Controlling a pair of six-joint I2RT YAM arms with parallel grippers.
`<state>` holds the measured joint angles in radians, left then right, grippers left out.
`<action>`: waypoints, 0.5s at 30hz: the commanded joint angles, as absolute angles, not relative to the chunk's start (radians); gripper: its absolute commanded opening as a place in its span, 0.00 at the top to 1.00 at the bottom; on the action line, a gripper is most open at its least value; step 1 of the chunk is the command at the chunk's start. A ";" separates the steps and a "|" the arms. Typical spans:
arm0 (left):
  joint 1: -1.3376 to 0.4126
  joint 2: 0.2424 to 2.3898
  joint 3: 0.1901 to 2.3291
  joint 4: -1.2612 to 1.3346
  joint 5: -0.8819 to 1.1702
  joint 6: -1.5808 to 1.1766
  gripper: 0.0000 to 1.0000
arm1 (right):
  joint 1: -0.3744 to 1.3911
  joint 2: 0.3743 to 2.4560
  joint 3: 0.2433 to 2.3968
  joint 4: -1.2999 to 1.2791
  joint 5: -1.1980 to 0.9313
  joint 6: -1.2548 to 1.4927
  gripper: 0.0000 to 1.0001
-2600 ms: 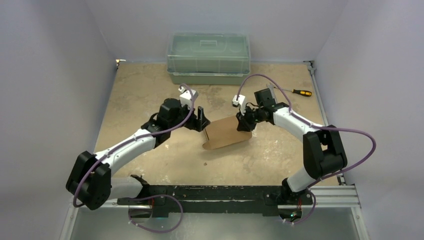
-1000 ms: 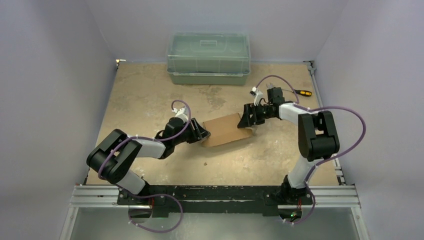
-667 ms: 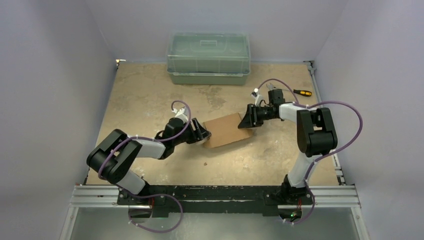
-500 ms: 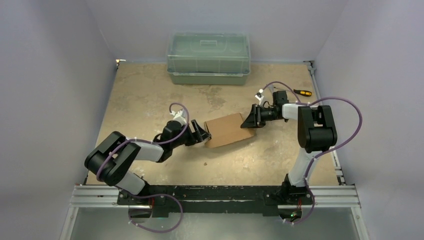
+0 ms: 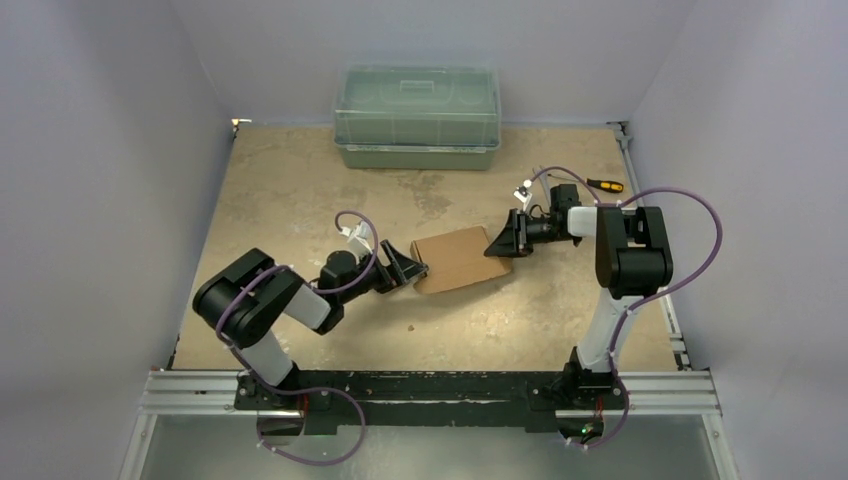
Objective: Fold the paper box
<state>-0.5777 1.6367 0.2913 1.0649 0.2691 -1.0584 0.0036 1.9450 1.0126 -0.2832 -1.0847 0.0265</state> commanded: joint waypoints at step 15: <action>-0.631 1.875 0.426 1.287 0.267 -1.262 0.41 | 0.003 1.969 1.009 -0.327 -1.001 -0.028 0.71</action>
